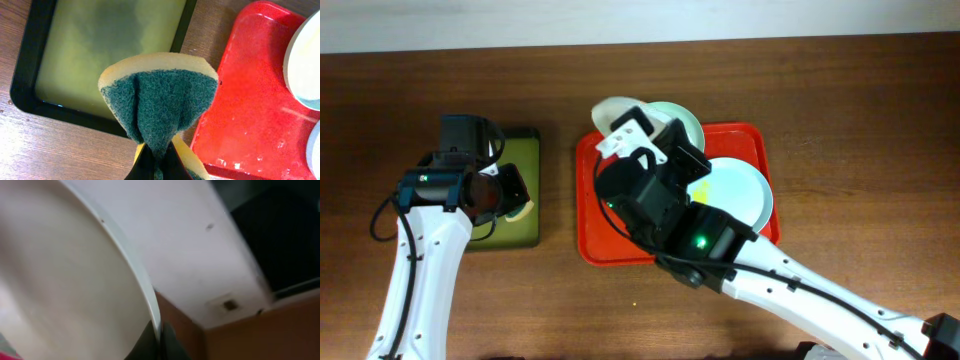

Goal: Clean dirty plates on tray and stack at the side
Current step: 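Lift the white plate with the right gripper and place it right of tray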

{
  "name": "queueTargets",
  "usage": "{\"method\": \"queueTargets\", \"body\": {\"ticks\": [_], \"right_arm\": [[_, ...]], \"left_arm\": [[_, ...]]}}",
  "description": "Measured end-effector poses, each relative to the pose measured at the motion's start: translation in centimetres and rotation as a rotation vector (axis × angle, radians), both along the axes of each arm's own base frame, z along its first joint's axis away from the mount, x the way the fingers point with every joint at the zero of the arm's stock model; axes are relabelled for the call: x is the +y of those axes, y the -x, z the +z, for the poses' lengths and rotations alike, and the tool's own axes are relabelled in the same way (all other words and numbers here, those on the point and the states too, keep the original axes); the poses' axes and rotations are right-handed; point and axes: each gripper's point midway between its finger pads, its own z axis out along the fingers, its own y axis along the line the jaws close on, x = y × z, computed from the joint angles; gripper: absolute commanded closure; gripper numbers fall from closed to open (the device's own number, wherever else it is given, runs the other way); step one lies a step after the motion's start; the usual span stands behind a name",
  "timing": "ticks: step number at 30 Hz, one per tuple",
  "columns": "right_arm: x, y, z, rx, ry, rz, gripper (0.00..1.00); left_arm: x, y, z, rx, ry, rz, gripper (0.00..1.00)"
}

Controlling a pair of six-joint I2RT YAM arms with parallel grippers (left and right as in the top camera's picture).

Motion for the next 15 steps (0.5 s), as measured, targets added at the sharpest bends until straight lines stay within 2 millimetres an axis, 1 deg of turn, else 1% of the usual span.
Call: {"method": "queueTargets", "body": {"ticks": [3, 5, 7, 9, 10, 11, 13, 15], "right_arm": [[0.6, 0.1, 2.3, -0.066, 0.052, -0.001, 0.96], [0.5, 0.1, 2.9, -0.077, 0.088, -0.007, 0.96], [0.4, 0.1, 2.9, -0.075, 0.101, -0.012, 0.96], [0.1, 0.3, 2.0, -0.05, 0.096, -0.016, 0.96], [0.1, 0.3, 0.8, -0.018, 0.095, -0.001, 0.96], [0.1, 0.2, -0.8, 0.033, 0.1, 0.027, 0.96], [0.3, -0.5, -5.0, 0.144, 0.089, 0.073, 0.96], [0.3, -1.6, -9.9, 0.256, 0.094, 0.073, 0.96]], "left_arm": [[0.0, 0.1, 0.0, 0.003, 0.0, 0.0, 1.0], [0.0, 0.1, 0.0, 0.004, 0.0, 0.0, 1.0], [0.0, 0.1, 0.0, 0.004, 0.0, 0.0, 1.0], [0.0, 0.1, 0.0, 0.004, 0.0, 0.0, 1.0], [0.0, 0.1, 0.0, 0.005, 0.0, 0.0, 1.0], [0.0, 0.1, 0.0, 0.005, 0.0, 0.0, 1.0], [0.0, 0.1, 0.0, 0.004, 0.0, 0.0, 1.0], [0.0, 0.1, 0.0, 0.005, 0.0, 0.0, 1.0]]}}
